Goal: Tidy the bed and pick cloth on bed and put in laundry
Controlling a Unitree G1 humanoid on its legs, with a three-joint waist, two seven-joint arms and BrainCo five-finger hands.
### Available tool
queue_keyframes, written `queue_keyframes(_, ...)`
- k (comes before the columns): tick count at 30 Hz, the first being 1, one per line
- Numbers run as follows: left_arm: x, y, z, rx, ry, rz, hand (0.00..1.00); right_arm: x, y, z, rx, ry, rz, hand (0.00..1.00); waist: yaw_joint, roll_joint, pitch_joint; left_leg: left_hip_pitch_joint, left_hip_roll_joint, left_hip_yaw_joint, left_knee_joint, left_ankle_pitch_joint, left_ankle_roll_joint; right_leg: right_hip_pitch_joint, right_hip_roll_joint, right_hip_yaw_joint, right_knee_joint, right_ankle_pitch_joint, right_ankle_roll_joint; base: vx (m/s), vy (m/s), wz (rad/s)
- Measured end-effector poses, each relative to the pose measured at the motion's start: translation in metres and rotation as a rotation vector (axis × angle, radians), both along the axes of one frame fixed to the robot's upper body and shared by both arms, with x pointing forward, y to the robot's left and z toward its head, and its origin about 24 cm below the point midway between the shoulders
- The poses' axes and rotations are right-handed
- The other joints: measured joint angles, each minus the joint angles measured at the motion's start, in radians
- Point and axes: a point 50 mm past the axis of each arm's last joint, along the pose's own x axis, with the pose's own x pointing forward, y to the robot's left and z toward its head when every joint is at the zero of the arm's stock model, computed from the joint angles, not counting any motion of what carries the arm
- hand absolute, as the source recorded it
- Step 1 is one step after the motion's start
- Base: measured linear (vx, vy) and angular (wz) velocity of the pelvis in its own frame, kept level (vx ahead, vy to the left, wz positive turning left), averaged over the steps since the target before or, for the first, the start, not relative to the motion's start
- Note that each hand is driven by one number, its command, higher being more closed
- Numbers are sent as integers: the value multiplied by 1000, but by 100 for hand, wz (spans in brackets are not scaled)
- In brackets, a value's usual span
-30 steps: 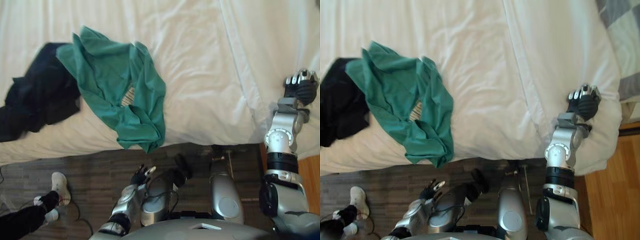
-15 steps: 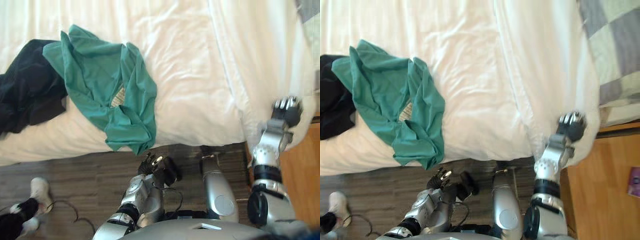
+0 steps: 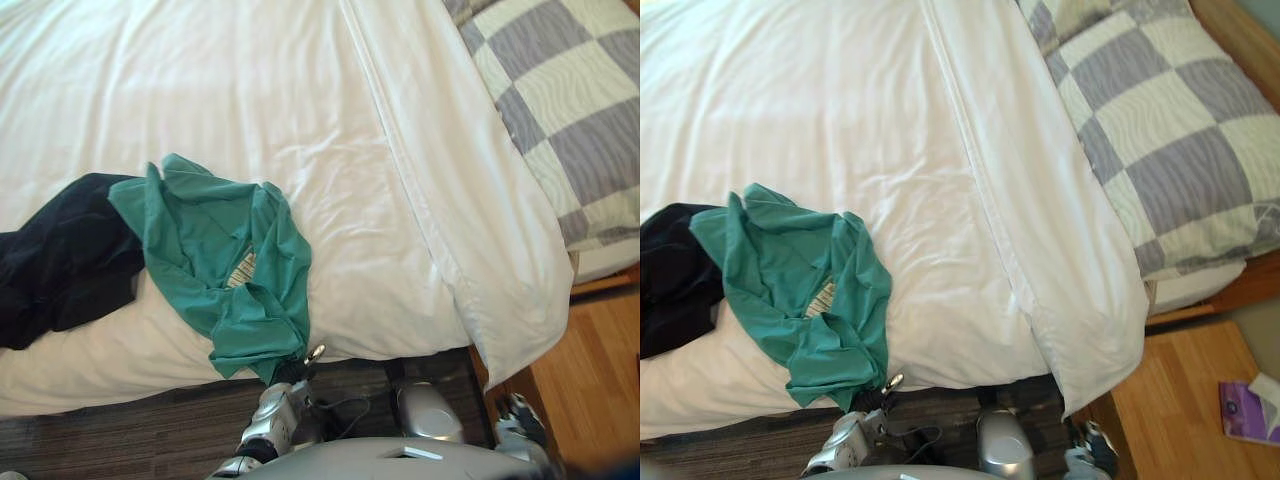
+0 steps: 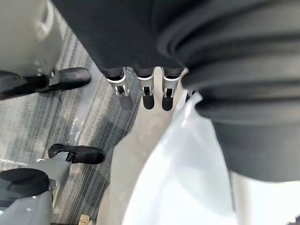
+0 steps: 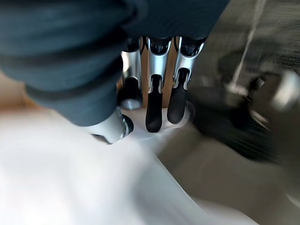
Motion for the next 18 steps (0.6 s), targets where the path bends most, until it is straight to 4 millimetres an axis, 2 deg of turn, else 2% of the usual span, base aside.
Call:
queue_keyframes(3,-5,8,-3,57,49,-68,0,7,14,-1,4,-6,201,0,4,-1,-17,9,-4,-51,-17,15,5,40,-8,-39,-32,6,-8,-45,-47,44)
queue_keyframes(6,-7,17,-4,115,79,-104,0,6,14,-4,1,25,277,0,24,-7,-22,29,-3,-69,-30,26,7,76,-9,-69,-61,17,-17,-73,-38,17)
queue_keyframes(9,-9,25,-5,160,105,-159,0,6,16,-7,5,64,346,0,28,-25,-30,41,5,-82,-29,29,6,97,-7,-96,-72,19,-21,-63,-40,19)
queue_keyframes(12,-10,30,-5,198,132,-185,0,8,20,-8,16,82,384,0,28,-36,-35,43,13,-90,-17,28,5,106,-5,-108,-71,16,-26,-28,-36,8)
queue_keyframes(18,-13,32,-8,220,181,-194,0,6,20,-10,48,125,397,0,29,-40,-33,77,34,-92,-10,21,-7,162,2,-149,-115,13,-30,4,-36,0)
